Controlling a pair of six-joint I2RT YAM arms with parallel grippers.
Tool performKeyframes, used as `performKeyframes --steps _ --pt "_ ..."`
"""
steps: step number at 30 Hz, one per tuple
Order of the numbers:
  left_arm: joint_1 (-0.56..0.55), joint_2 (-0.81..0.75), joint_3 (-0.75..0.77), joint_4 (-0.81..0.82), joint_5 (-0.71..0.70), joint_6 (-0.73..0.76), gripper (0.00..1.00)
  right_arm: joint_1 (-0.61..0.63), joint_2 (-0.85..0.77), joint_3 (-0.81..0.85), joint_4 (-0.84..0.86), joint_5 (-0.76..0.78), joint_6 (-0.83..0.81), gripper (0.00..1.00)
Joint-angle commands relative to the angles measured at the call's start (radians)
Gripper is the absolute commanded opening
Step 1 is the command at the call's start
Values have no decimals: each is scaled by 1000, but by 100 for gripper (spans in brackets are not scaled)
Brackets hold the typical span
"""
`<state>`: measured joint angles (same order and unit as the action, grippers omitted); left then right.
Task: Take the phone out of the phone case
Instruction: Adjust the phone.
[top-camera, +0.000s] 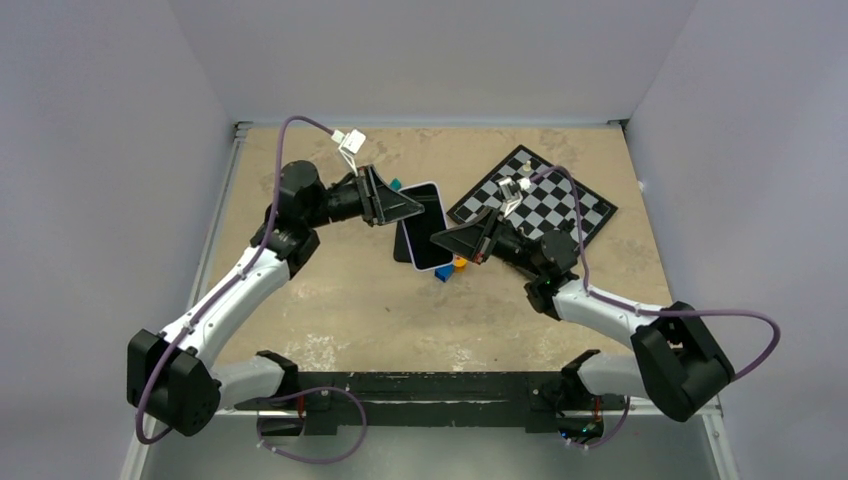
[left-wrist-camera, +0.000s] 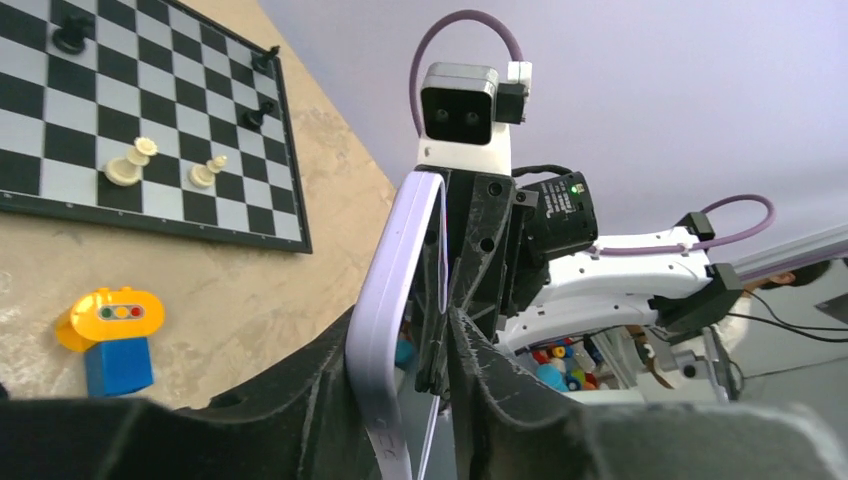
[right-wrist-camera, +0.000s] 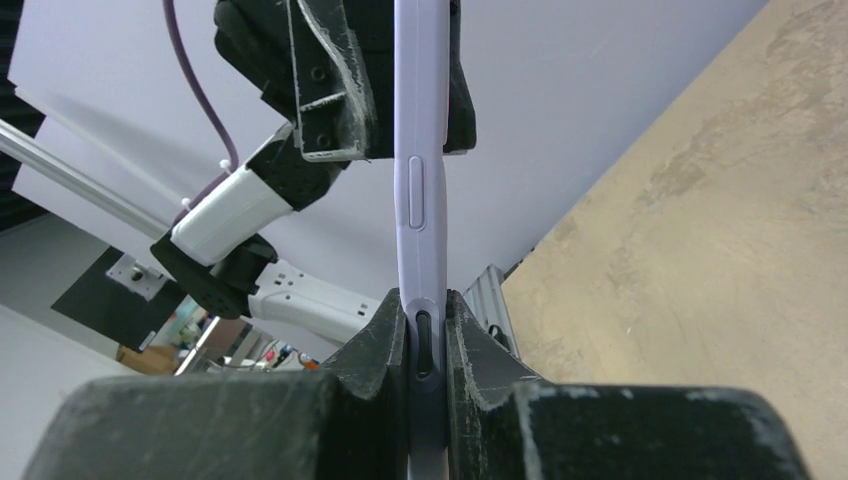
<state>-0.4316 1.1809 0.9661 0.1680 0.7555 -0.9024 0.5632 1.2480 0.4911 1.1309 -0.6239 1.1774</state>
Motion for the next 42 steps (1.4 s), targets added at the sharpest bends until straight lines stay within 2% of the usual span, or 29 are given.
performKeyframes --steps 1,10,20,21,24,27,28,30,35,39,42 --pt "-7 9 -29 177 66 -72 35 6 0 52 160 55 31 0" --pt "-7 -24 -65 205 85 -57 31 50 24 62 169 104 16 0" --pt "-7 -37 -93 298 134 -93 3 99 89 74 190 105 7 0" --pt "-6 -40 -92 295 132 -84 0 99 89 79 169 96 -2 3" --pt "-6 -61 -86 249 117 -46 0 98 61 95 18 49 -83 32" --pt "-7 -77 -72 192 110 -7 0 97 -20 114 -276 47 -237 55" --pt "-7 -79 -67 182 109 1 0 97 -47 120 -363 56 -279 60" --pt "-7 -77 -58 169 114 10 0 97 -89 127 -458 53 -332 63" --pt "-7 -52 -30 172 176 11 0 84 -149 157 -578 20 -405 64" --pt "-8 -24 -8 177 241 8 0 50 -137 212 -583 -80 -405 64" --pt "-13 -12 -6 210 279 -7 0 34 -120 291 -660 -132 -443 61"
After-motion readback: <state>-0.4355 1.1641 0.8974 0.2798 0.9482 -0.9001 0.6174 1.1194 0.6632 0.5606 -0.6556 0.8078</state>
